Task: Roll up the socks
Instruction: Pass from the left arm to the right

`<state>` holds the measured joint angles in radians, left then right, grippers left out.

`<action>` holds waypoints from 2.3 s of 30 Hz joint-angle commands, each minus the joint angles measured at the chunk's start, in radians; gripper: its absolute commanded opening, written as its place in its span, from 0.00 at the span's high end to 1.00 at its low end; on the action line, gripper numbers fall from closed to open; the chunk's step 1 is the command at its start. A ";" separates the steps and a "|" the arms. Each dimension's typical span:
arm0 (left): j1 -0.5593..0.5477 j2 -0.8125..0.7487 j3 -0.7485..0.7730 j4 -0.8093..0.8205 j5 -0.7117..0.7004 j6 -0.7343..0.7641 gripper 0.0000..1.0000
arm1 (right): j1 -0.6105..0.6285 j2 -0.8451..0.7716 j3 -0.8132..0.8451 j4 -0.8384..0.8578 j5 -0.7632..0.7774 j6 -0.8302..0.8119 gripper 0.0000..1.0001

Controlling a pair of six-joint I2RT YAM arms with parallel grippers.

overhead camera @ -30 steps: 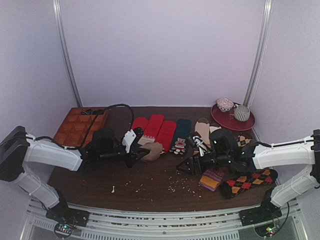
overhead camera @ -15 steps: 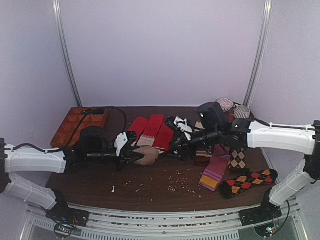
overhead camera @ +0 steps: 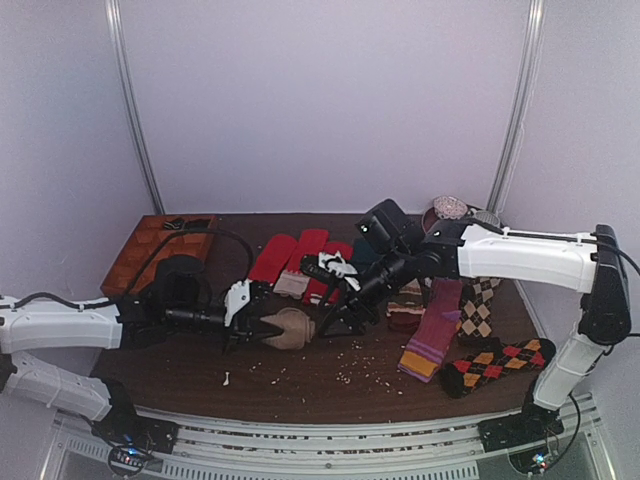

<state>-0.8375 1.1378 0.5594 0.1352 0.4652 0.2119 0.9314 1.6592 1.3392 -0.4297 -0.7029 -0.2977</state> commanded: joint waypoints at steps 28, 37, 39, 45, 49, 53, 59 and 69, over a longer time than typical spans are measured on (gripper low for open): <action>0.001 0.011 0.030 -0.005 0.034 0.020 1.00 | 0.084 0.171 0.034 0.223 0.039 0.170 0.48; 0.001 0.028 0.037 0.003 0.044 0.020 1.00 | 0.084 0.191 0.040 0.233 0.003 0.201 0.62; 0.001 0.029 0.039 0.005 0.044 0.021 1.00 | 0.083 0.199 0.045 0.230 -0.011 0.207 0.61; 0.001 0.034 0.045 0.013 0.043 0.020 1.00 | 0.093 0.209 0.046 0.231 -0.066 0.210 0.63; 0.001 0.037 0.052 0.021 0.048 0.016 1.00 | 0.097 0.213 0.046 0.243 -0.088 0.225 0.81; 0.001 0.045 0.066 0.026 0.010 -0.010 1.00 | 0.097 0.198 0.031 0.273 -0.102 0.244 0.95; 0.002 0.014 0.063 0.068 -0.067 -0.035 0.68 | 0.071 0.106 -0.014 0.365 -0.035 0.324 1.00; 0.003 -0.210 0.012 0.095 -0.460 -0.193 0.02 | 0.014 -0.011 -0.079 0.420 0.133 0.364 1.00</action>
<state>-0.8383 1.0012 0.5804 0.1631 0.2527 0.1429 0.9653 1.7081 1.2888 -0.0803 -0.6590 0.0341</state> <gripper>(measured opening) 0.936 0.192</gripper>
